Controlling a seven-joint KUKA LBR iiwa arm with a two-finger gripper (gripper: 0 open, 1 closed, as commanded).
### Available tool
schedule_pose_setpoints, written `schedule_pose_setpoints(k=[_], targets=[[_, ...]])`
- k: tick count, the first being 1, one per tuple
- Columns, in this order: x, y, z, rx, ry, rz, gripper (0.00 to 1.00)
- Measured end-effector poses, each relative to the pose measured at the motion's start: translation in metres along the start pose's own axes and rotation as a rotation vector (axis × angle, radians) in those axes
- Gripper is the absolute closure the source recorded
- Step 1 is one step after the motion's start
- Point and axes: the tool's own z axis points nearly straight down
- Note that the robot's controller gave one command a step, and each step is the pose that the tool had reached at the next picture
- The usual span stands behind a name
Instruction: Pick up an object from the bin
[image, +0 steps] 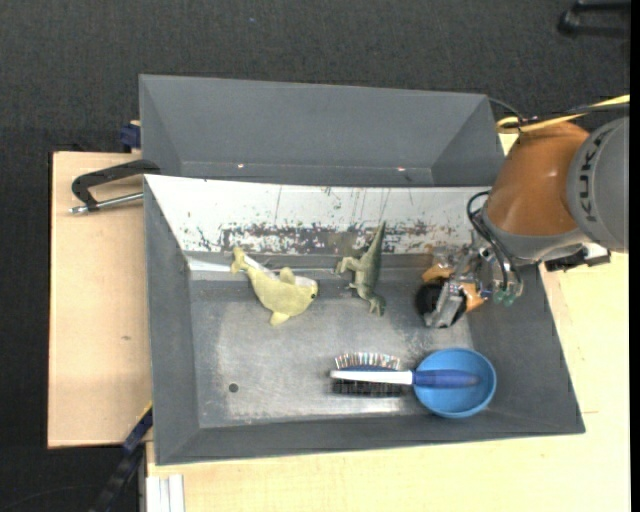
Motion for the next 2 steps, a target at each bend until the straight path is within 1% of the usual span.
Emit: schedule_pose_setpoints(k=[1, 2], targets=[[-0.002, -0.001, 0.000, -0.005, 0.007, -0.493, 1.00], [0.007, 0.018, -0.175, 0.019, -0.003, -0.477, 1.00]])
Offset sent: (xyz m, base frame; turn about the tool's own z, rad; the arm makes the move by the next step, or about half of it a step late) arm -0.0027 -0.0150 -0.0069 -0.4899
